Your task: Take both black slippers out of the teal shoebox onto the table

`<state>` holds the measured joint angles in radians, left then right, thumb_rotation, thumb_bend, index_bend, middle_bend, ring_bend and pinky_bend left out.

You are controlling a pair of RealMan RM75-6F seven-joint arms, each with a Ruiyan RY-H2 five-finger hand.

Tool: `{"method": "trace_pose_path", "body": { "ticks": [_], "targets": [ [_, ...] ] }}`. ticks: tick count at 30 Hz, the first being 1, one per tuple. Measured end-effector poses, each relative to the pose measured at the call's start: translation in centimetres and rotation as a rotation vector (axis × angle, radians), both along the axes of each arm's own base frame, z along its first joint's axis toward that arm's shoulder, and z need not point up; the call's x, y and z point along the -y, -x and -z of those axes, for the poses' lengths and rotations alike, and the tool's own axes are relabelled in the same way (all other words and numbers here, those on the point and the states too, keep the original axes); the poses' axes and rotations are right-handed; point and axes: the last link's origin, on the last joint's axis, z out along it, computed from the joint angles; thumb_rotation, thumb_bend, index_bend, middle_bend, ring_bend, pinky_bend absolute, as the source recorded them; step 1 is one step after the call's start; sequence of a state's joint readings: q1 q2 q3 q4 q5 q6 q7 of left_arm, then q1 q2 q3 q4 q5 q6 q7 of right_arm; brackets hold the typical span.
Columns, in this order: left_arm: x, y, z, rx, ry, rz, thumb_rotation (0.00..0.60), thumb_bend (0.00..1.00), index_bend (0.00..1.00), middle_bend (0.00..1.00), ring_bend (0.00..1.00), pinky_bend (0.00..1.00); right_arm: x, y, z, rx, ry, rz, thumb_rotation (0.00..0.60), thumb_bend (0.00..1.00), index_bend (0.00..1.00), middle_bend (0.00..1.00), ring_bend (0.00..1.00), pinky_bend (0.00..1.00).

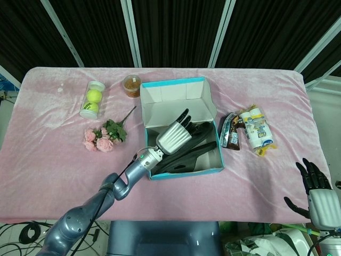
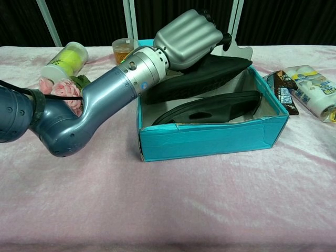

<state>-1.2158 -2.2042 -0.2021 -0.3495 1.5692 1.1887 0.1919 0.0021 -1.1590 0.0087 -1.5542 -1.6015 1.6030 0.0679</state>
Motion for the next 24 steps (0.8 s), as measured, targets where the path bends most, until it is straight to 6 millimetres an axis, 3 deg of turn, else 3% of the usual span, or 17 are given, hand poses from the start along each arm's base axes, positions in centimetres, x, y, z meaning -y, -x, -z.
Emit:
{"method": "trace_pose_path", "body": {
  "ticks": [8,14,20,24],
  "targets": [
    [0.7,-0.7,-3.0,0.215,-0.015,0.060,0.600,0.55,0.31,0.50,0.27,0.18,0.1,0.1,-0.2,0.000,0.004,-0.002,0.600,0.10,0.00,0.00,0.00,0.15],
    [1.2,-0.2,-6.7,0.370,-0.065,0.109,0.600,0.55,0.32,0.50,0.27,0.17,0.5,0.0,-0.3,0.000,0.000,-0.021,0.600,0.10,0.00,0.00,0.00,0.15],
    [1.5,3.8,-10.6,0.407,-0.120,0.032,0.600,0.54,0.32,0.50,0.27,0.16,1.0,-0.1,0.0,0.000,-0.016,-0.038,0.600,0.10,0.00,0.00,0.00,0.15],
    [2.4,9.3,-13.4,0.396,-0.166,-0.117,0.600,0.54,0.32,0.50,0.27,0.15,1.4,-0.2,0.3,0.001,-0.028,-0.050,0.600,0.10,0.00,0.00,0.00,0.15]
  ]
}}
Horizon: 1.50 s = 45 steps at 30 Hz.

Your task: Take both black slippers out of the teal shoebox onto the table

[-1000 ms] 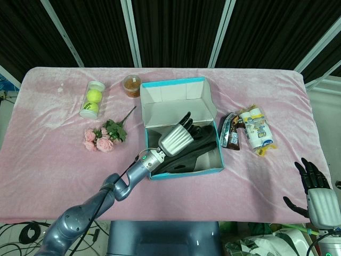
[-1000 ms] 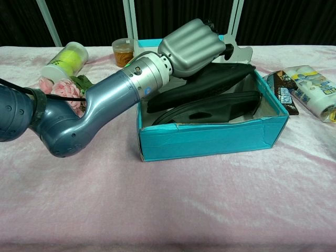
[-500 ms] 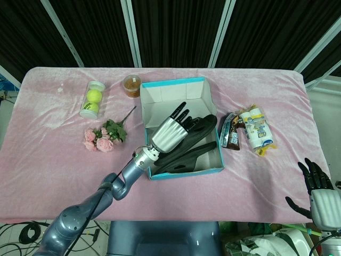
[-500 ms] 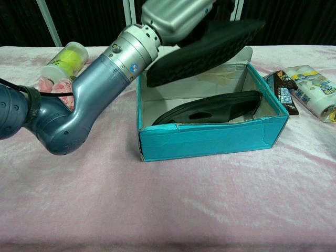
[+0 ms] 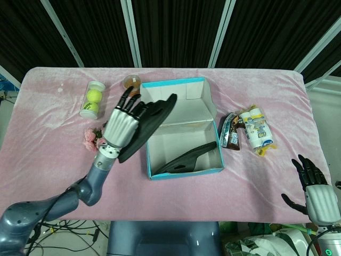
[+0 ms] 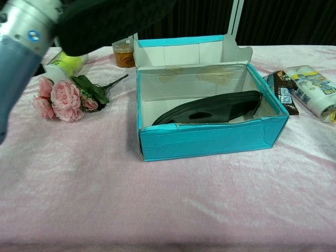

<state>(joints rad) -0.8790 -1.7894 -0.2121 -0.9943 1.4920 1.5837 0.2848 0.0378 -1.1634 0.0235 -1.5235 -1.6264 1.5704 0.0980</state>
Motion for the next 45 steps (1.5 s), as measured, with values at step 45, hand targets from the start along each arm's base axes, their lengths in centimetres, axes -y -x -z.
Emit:
{"method": "trace_pose_path", "body": {
  "ticks": [45],
  "targets": [
    [4.2,23.7,-2.7,-0.231,-0.042,-0.870,0.600,0.42,0.27,0.40,0.19,0.03,2.4,0.0,1.5,-0.005,-0.064,-0.009,0.600,0.10,0.00,0.00,0.00,0.15]
  ]
}}
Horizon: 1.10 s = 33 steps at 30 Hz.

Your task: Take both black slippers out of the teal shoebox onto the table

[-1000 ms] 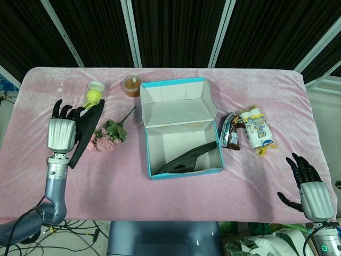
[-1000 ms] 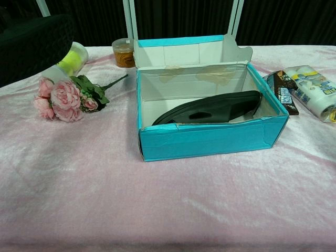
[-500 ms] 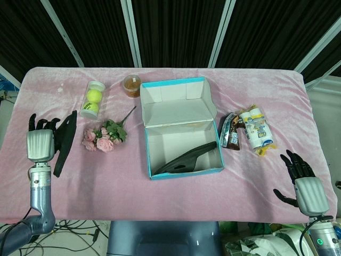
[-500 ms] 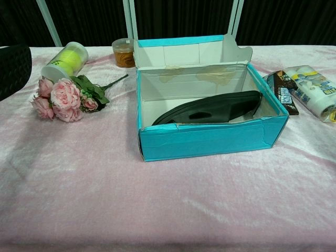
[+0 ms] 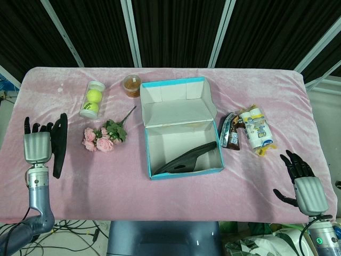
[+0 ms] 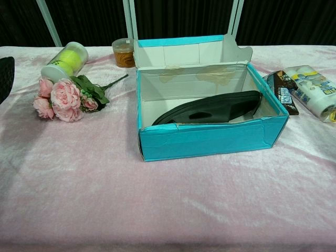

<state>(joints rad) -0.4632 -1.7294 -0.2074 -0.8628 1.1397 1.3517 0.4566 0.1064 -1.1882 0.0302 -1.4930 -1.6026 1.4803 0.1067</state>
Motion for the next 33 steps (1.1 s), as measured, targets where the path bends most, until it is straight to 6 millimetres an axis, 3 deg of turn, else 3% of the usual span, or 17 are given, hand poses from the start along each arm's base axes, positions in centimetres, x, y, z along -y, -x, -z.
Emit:
{"method": "trace_pose_path", "body": {
  "ticks": [3,5,10,16,24,29,33],
  "targets": [
    [0.2,0.2,0.7,-0.043,0.036,-0.044,0.600,0.09,0.16,0.26,0.09,0.00,0.1,-0.2,0.0,0.000,0.000,-0.009,0.600,0.10,0.00,0.00,0.00,0.15],
    [0.4,0.2,1.2,-0.049,0.064,-0.068,0.600,0.01,0.08,0.17,0.03,0.00,0.3,-0.4,0.0,-0.003,0.000,-0.017,0.600,0.10,0.00,0.00,0.00,0.15],
    [1.1,-0.6,2.2,0.001,0.128,-0.091,0.600,0.00,0.00,0.07,0.00,0.00,0.8,-1.2,-0.3,-0.020,0.000,-0.053,0.600,0.10,0.00,0.00,0.00,0.15],
    [2.3,-1.9,1.0,0.125,0.131,-0.042,0.600,0.00,0.00,0.08,0.00,0.00,2.2,-3.9,-1.0,-0.030,0.003,-0.168,0.600,0.07,0.00,0.00,0.00,0.15],
    [5.7,-2.8,-1.8,0.176,0.171,0.046,0.600,0.00,0.07,0.17,0.06,0.04,6.2,-11.9,-0.7,0.000,-0.093,-0.431,0.600,0.09,0.00,0.00,0.00,0.15],
    [7.7,-2.6,-2.5,0.161,0.176,0.079,0.600,0.00,0.14,0.24,0.13,0.16,9.3,-17.2,1.3,-0.032,-0.204,-0.556,0.600,0.09,0.03,0.04,0.00,0.15],
    [8.7,-2.3,-3.5,0.184,0.125,0.117,0.600,0.00,0.18,0.28,0.17,0.18,11.3,-20.8,3.5,-0.087,-0.282,-0.624,0.600,0.09,0.05,0.05,0.00,0.15]
  ]
}}
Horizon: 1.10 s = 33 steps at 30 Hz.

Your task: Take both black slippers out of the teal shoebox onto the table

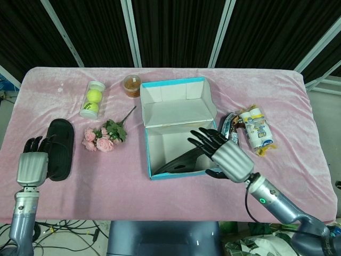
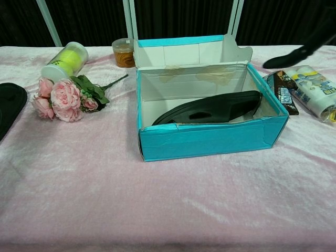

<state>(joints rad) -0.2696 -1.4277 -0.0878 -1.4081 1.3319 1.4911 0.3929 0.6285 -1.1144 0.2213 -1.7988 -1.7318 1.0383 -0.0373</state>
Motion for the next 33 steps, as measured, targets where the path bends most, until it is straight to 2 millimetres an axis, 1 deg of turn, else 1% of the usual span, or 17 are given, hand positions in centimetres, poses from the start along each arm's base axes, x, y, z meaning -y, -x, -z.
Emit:
{"method": "trace_pose_path", "body": {
  "ticks": [1,4,7,10,13,16,24,28,33],
  "targets": [
    [0.3,0.1,-0.4,0.010,-0.023,0.011,0.600,0.00,0.19,0.28,0.17,0.19,0.5,-0.9,0.8,-0.023,-0.015,-0.015,0.600,0.09,0.05,0.05,0.00,0.15],
    [1.1,0.5,-1.3,0.040,-0.077,0.035,0.600,0.00,0.19,0.29,0.17,0.19,1.7,-2.5,2.6,-0.067,-0.044,-0.028,0.600,0.09,0.07,0.05,0.00,0.15],
    [2.0,0.8,-2.2,0.078,-0.125,0.055,0.600,0.00,0.19,0.29,0.17,0.19,2.7,-3.2,3.8,-0.096,-0.052,-0.024,0.600,0.09,0.09,0.06,0.00,0.15],
    [2.7,1.3,-3.0,0.091,-0.156,0.056,0.600,0.00,0.19,0.29,0.17,0.19,3.6,-3.4,4.7,-0.129,-0.047,-0.021,0.600,0.09,0.11,0.07,0.00,0.15],
    [3.0,1.6,-3.5,0.100,-0.174,0.051,0.600,0.00,0.19,0.28,0.17,0.19,4.4,-3.1,5.5,-0.180,-0.042,-0.018,0.600,0.09,0.13,0.07,0.00,0.15],
    [3.2,1.8,-3.8,0.111,-0.186,0.047,0.600,0.00,0.19,0.28,0.17,0.19,4.9,-2.3,6.2,-0.246,-0.039,-0.008,0.600,0.09,0.14,0.07,0.00,0.15],
    [3.2,2.0,-3.7,0.121,-0.182,0.035,0.600,0.00,0.18,0.27,0.17,0.19,5.0,0.0,6.5,-0.347,-0.047,0.036,0.600,0.09,0.15,0.08,0.00,0.15],
    [3.3,1.9,-3.6,0.125,-0.183,0.037,0.600,0.00,0.17,0.27,0.17,0.19,5.2,0.8,6.6,-0.364,-0.051,0.060,0.600,0.09,0.15,0.08,0.00,0.15],
    [3.6,1.9,-3.6,0.134,-0.181,0.036,0.600,0.00,0.17,0.27,0.17,0.19,5.3,1.4,7.4,-0.380,-0.071,0.076,0.600,0.09,0.15,0.08,0.00,0.15]
  ]
}}
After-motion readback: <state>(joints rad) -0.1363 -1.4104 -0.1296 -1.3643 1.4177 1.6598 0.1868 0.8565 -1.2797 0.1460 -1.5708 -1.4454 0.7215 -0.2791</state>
